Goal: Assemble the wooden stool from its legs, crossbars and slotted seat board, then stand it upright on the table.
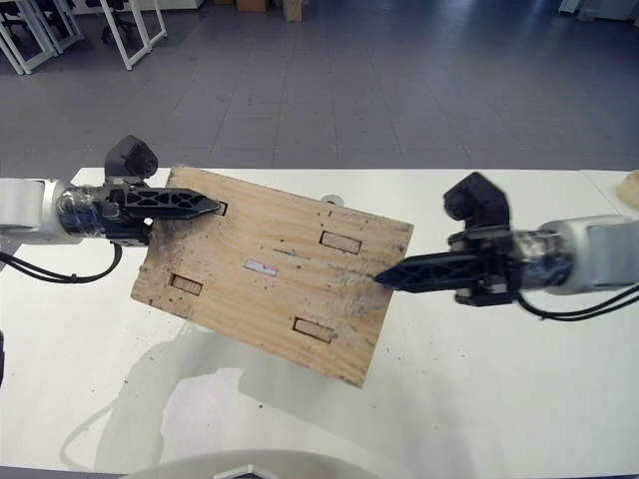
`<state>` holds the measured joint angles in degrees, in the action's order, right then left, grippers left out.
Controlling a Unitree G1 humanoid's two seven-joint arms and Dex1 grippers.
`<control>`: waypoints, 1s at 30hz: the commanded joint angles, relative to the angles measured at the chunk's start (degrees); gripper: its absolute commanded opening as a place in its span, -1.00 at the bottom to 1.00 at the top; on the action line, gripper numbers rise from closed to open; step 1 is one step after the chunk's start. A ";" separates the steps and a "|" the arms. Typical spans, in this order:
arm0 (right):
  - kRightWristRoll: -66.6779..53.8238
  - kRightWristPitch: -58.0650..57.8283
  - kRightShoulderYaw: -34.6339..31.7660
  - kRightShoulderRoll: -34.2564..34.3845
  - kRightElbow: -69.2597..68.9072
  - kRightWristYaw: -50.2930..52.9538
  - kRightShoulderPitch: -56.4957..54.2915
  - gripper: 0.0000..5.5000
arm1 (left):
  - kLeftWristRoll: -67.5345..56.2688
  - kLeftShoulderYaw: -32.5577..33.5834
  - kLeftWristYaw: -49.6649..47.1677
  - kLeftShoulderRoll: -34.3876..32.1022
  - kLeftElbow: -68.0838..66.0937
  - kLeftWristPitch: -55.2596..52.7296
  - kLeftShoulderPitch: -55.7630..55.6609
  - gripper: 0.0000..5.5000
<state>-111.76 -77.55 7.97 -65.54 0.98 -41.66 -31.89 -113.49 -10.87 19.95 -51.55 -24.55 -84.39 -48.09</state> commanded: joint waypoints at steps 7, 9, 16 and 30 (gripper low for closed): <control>1.89 -9.18 0.40 14.59 31.25 9.26 -13.45 -0.22 | 0.54 3.46 -15.19 6.12 -11.95 -0.42 -3.05 -0.15; 6.02 -12.16 -0.45 16.52 36.81 8.39 -16.01 -0.22 | 0.53 5.13 -18.17 7.28 -12.94 0.32 -3.31 -0.15; 22.90 -14.78 -4.26 23.11 49.64 3.53 -23.27 -0.14 | 7.51 10.39 -21.50 13.40 -19.99 2.69 -7.02 0.00; 45.99 -14.62 -13.79 20.99 54.83 -9.70 -25.73 0.86 | 30.78 22.90 -9.01 12.02 -28.53 -6.55 -13.42 0.87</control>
<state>-68.27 -92.15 -4.46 -43.19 55.88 -50.27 -57.39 -86.02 11.24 8.18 -37.70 -53.94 -89.62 -59.69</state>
